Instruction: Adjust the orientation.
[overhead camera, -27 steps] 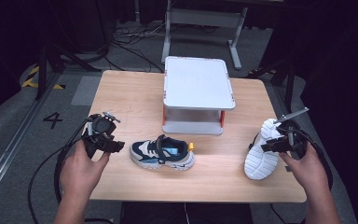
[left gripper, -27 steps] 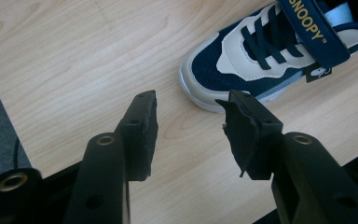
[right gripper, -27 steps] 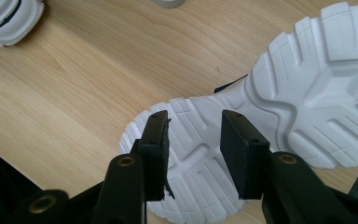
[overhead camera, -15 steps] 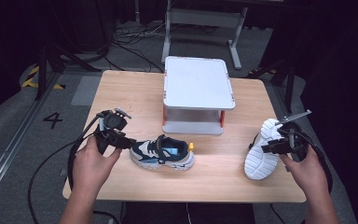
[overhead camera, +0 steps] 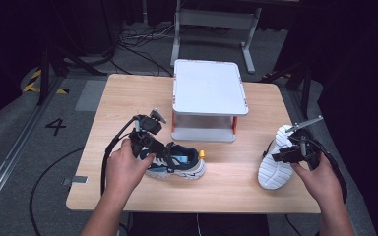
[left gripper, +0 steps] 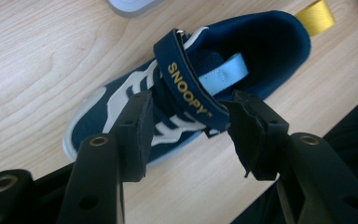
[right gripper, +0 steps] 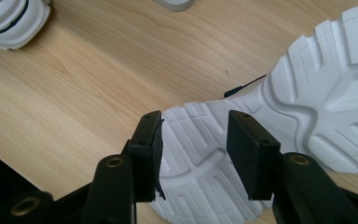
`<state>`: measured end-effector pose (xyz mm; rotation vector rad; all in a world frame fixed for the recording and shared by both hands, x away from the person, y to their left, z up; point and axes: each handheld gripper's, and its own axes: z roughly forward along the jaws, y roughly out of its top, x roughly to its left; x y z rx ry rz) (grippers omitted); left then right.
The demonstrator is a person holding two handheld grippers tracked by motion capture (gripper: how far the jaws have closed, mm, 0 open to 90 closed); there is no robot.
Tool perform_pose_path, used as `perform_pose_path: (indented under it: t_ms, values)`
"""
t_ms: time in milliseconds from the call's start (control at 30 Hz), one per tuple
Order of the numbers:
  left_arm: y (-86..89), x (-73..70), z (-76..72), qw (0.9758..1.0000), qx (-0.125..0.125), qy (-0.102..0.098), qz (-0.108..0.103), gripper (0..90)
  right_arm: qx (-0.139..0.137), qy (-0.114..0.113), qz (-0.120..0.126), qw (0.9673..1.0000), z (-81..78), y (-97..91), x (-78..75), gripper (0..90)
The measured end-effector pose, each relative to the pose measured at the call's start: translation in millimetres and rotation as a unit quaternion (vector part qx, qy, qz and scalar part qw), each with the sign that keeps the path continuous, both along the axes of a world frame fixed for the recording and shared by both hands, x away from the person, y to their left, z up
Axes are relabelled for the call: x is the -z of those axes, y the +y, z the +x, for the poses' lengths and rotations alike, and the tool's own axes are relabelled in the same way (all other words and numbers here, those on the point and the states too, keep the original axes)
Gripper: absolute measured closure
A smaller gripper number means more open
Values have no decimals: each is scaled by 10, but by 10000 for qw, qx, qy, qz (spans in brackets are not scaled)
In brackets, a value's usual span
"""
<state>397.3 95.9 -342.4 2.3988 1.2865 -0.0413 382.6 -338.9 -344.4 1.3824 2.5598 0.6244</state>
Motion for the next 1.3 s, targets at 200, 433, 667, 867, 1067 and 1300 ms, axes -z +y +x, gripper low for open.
perform_pose_path:
  t_ms: [200,433,667,867,1067,1300]
  values:
    - [-154,135,91,9999,-99,82,8,515,-50,14,-24,10000,15,42,26,556]
    - [-224,279,142,9995,-227,46,219,532,-87,40,-54,9999,28,71,46,550]
    - [-208,334,166,9990,-365,191,185,576,-172,1,-61,9998,17,138,44,547]
    - [-181,320,176,9988,-414,220,109,634,-180,-23,-34,9998,-1,122,38,548]
    - [-191,245,148,9996,-219,79,188,729,-146,-101,-14,9998,-40,92,9,551]
    - [-131,41,106,9994,-204,-215,152,731,-102,-163,-3,9998,-112,60,-24,557]
